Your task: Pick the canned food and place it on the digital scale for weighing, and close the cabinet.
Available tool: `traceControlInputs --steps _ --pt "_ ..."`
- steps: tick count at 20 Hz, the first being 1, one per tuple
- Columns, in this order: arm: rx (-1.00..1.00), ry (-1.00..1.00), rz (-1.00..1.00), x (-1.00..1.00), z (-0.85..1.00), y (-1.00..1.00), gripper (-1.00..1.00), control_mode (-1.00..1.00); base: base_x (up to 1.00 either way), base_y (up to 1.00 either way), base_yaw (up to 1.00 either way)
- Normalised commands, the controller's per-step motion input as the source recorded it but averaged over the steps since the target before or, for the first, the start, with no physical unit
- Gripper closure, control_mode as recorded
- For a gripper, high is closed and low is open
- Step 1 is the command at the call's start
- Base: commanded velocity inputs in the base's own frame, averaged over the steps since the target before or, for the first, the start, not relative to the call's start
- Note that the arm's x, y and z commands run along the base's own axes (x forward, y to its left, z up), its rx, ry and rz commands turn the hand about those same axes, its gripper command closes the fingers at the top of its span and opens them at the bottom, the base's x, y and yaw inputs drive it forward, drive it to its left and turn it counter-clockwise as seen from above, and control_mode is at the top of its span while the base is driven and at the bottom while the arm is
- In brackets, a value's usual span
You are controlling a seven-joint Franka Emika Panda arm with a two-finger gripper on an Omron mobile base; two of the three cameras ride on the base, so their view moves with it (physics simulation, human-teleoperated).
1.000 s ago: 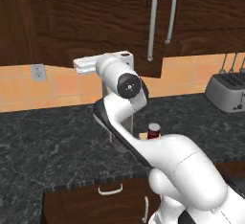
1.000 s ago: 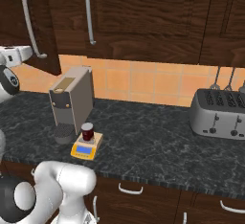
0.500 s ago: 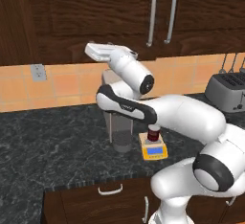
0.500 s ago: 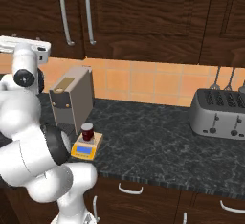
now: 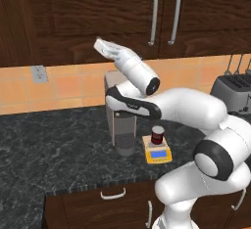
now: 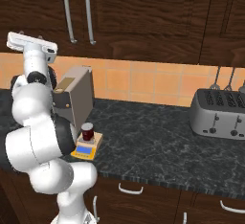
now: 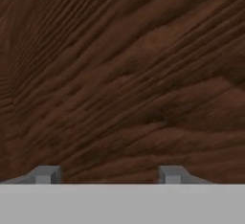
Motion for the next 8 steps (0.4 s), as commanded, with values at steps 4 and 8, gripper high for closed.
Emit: traceControlInputs --steps 4,8 --pt "0.30 -0.05 0.00 0.19 0.00 -0.90 -1.00 -1.00 0.00 0.00 0.00" --pt "0.31 -0.09 0.00 -0.10 0.00 -0.99 -1.00 -1.00 0.00 0.00 0.00"
